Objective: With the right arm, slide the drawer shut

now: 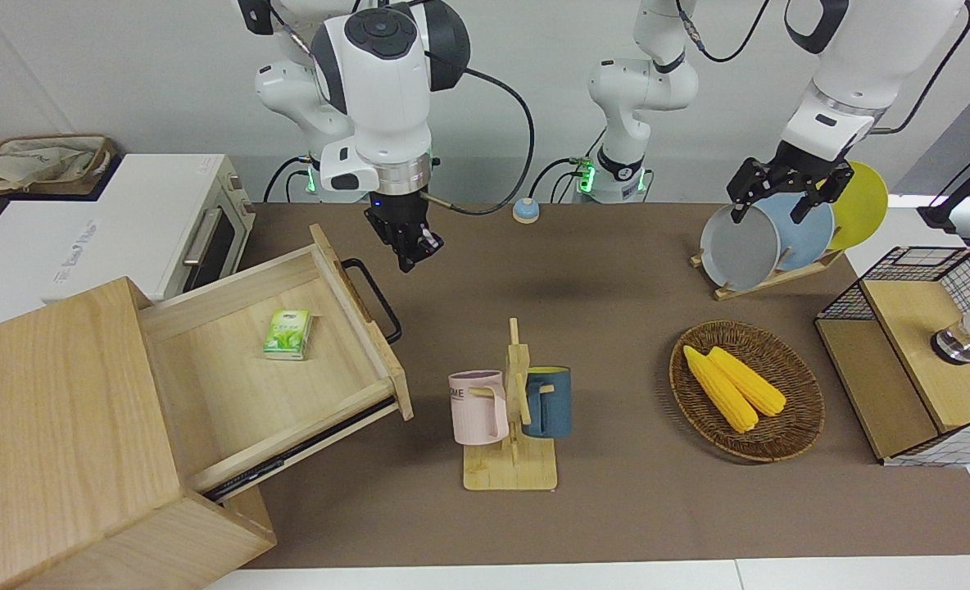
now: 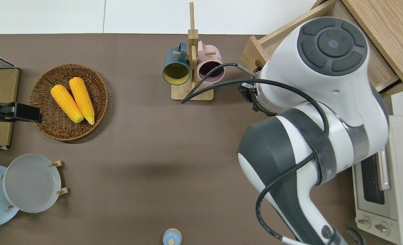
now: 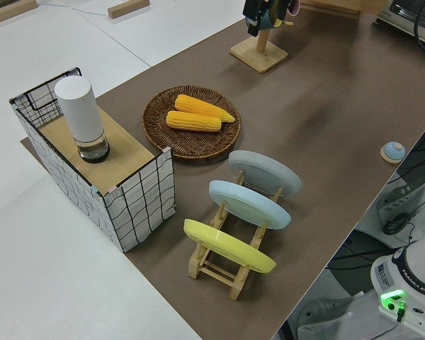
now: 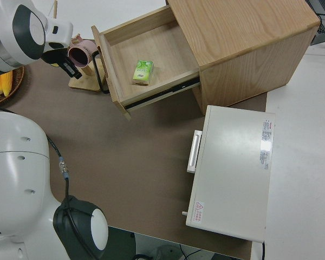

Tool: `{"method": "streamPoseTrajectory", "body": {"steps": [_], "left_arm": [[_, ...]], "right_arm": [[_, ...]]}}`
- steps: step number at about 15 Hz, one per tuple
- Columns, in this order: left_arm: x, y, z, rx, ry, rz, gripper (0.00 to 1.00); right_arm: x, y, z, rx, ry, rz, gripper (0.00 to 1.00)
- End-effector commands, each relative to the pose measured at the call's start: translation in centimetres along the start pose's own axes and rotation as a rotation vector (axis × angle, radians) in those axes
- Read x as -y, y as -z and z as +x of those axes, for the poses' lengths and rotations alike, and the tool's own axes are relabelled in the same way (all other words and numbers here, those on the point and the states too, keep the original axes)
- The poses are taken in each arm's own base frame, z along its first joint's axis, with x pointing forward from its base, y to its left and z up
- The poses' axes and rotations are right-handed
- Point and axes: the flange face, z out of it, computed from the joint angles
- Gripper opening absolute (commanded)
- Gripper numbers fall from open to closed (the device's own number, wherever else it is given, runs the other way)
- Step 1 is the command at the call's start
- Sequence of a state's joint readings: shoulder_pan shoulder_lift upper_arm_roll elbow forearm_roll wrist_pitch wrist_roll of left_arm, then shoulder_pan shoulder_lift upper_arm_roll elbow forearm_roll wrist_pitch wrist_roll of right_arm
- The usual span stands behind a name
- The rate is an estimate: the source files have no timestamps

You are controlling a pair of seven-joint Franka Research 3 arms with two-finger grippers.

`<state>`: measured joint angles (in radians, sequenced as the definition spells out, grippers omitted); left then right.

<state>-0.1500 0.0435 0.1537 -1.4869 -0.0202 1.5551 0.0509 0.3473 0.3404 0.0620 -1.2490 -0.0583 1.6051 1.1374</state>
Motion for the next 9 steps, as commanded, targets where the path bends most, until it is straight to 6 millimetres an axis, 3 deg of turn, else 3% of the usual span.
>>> {"method": "streamPoseTrajectory", "body": {"steps": [1,9], "left_arm": [[0.0,0.2,0.4,-0.007,-0.008,0.016,1.00],[0.0,0.2,0.4,-0.007,-0.008,0.016,1.00]], "right_arm": [[1.0,-3.0,0.6,0.037,-0.100,-0.007,0.000],[2.4,-7.0,1.4,0.059,-0.217,-0.020,0.000]]}}
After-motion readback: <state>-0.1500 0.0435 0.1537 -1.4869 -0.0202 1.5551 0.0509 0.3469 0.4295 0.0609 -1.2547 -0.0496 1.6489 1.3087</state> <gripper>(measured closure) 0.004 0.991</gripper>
